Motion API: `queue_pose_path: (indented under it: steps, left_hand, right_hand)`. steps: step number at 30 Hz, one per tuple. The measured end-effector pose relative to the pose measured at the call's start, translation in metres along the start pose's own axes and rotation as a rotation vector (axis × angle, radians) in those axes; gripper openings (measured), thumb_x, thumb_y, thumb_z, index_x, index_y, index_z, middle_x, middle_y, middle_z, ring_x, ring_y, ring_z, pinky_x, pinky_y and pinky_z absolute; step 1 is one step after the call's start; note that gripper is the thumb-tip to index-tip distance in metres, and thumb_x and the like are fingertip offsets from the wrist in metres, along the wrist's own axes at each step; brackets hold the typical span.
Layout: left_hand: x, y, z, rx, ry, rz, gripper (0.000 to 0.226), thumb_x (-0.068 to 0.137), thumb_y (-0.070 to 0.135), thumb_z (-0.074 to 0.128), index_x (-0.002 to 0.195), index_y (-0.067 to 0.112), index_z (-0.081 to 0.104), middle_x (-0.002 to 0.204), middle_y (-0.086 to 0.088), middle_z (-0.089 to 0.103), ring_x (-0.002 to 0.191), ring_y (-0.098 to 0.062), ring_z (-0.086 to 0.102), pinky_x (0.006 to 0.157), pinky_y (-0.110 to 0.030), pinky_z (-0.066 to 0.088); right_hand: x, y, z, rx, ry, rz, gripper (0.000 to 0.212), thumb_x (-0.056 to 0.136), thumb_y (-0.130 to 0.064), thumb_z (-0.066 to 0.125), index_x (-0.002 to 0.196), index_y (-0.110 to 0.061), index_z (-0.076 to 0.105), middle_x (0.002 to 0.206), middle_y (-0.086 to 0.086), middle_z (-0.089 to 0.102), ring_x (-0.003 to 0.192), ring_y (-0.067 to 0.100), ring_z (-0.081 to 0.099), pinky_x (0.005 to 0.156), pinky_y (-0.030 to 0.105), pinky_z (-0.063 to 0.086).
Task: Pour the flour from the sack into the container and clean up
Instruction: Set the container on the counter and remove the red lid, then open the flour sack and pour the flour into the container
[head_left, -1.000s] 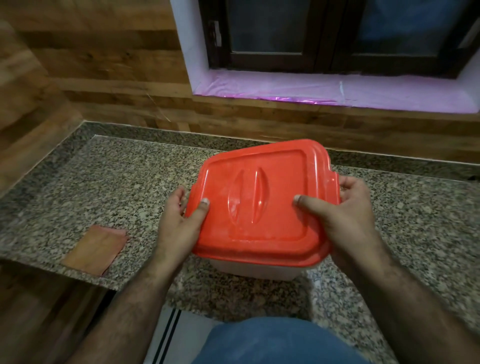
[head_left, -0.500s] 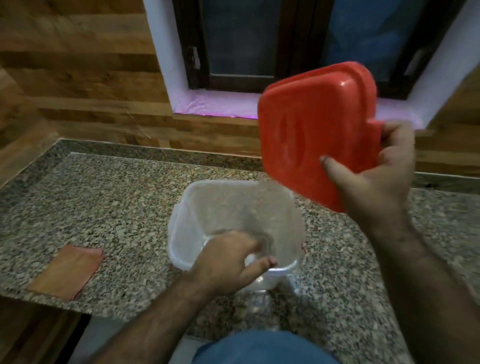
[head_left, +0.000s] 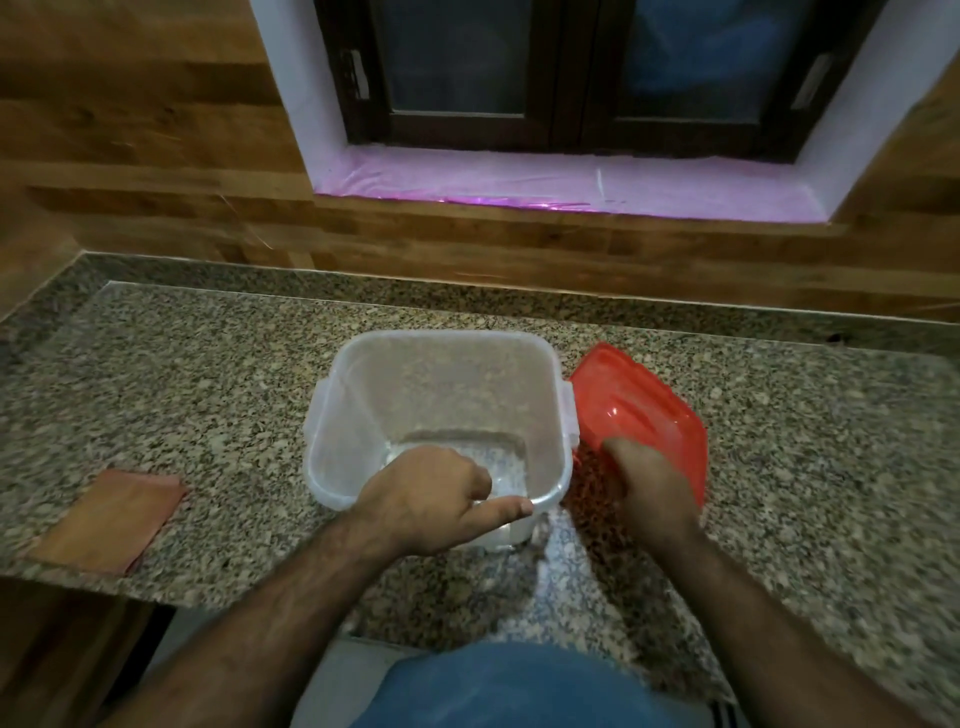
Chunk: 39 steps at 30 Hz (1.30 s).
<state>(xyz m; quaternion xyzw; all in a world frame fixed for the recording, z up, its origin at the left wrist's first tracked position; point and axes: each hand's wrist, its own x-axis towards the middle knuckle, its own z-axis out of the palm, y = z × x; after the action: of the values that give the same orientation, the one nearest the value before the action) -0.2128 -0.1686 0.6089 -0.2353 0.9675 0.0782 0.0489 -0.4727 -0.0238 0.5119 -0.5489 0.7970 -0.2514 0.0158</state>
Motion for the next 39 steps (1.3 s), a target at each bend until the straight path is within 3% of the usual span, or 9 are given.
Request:
queue_pose_path:
  steps: [4,7,11,13,18,22,26,32,39]
  left_hand:
    - [0.001,0.0,0.002,-0.004,0.018,0.012,0.09,0.093,0.091,0.017,0.068,0.014,0.058,0.063,-0.003,0.059,0.059,-0.018,0.056,0.057,-0.038,0.042]
    - [0.002,-0.002,0.004,-0.004,0.033,0.006,0.091,0.091,0.092,0.015,0.068,0.014,0.057,0.064,-0.002,0.06,0.06,-0.017,0.057,0.059,-0.038,0.047]
    - [0.002,-0.002,0.006,-0.015,0.048,-0.014,0.089,0.092,0.092,0.019,0.068,0.015,0.058,0.063,-0.001,0.06,0.059,-0.015,0.057,0.06,-0.037,0.047]
    - [0.002,-0.002,0.007,-0.027,0.055,-0.028,0.089,0.091,0.093,0.02,0.067,0.016,0.057,0.063,0.0,0.059,0.059,-0.014,0.056,0.059,-0.036,0.047]
    - [0.003,-0.002,0.003,-0.113,0.059,-0.044,0.087,0.09,0.094,0.018,0.067,0.02,0.056,0.063,0.002,0.059,0.059,-0.011,0.056,0.056,-0.033,0.04]
    - [-0.001,-0.013,-0.01,-0.364,0.243,-0.083,0.064,0.1,0.074,0.041,0.061,0.024,0.049,0.054,0.006,0.05,0.051,-0.007,0.05,0.051,-0.032,0.038]
    - [-0.018,-0.042,-0.048,-0.343,0.544,-0.169,0.05,0.102,0.052,0.061,0.059,0.028,0.05,0.05,0.01,0.046,0.047,-0.006,0.048,0.048,-0.025,0.036]
    - [-0.065,-0.13,-0.133,-0.204,0.843,-0.376,0.04,0.099,0.046,0.07,0.064,0.03,0.06,0.052,0.016,0.049,0.052,0.009,0.049,0.052,-0.017,0.033]
    - [-0.144,-0.297,-0.269,-0.131,1.061,-0.656,0.026,0.094,0.052,0.073,0.087,0.027,0.076,0.07,0.012,0.069,0.067,-0.003,0.064,0.056,-0.022,0.045]
  right_hand:
    - [-0.021,0.024,0.034,-0.145,-0.274,-0.066,0.016,0.09,-0.023,0.067,0.103,-0.027,0.058,0.093,0.004,0.071,0.089,0.032,0.069,0.072,0.044,0.053]
    - [-0.038,0.039,0.055,-0.19,-0.347,-0.114,0.025,0.087,-0.03,0.07,0.096,-0.03,0.047,0.087,0.003,0.07,0.083,0.034,0.069,0.067,0.043,0.052]
    - [-0.047,0.049,0.062,-0.145,-0.392,-0.113,0.033,0.092,-0.059,0.064,0.095,-0.026,0.059,0.092,0.001,0.071,0.085,0.028,0.067,0.072,0.041,0.05]
    - [-0.045,0.05,0.059,-0.091,-0.347,-0.109,0.041,0.094,-0.065,0.055,0.091,-0.025,0.062,0.086,-0.002,0.069,0.08,0.026,0.065,0.07,0.04,0.048]
    - [-0.001,0.021,0.023,0.3,0.059,0.055,0.046,0.107,-0.046,0.046,0.075,-0.016,0.057,0.067,0.0,0.057,0.065,0.025,0.056,0.06,0.042,0.046]
    - [0.076,-0.031,-0.022,0.503,0.255,0.005,0.049,0.11,-0.04,0.045,0.075,-0.008,0.059,0.066,0.006,0.056,0.064,0.028,0.055,0.058,0.042,0.043]
    - [0.151,-0.104,-0.06,0.519,0.324,-0.215,0.047,0.109,-0.035,0.053,0.07,-0.009,0.056,0.062,0.005,0.052,0.059,0.027,0.051,0.056,0.044,0.042]
    - [0.234,-0.258,-0.075,0.29,0.144,-0.578,0.037,0.102,-0.05,0.057,0.079,-0.021,0.057,0.069,-0.006,0.057,0.069,0.029,0.06,0.059,0.036,0.038]
    - [0.346,-0.482,-0.073,0.227,0.045,-0.701,0.023,0.1,-0.052,0.06,0.092,-0.031,0.056,0.076,-0.012,0.062,0.077,0.02,0.064,0.065,0.036,0.051]
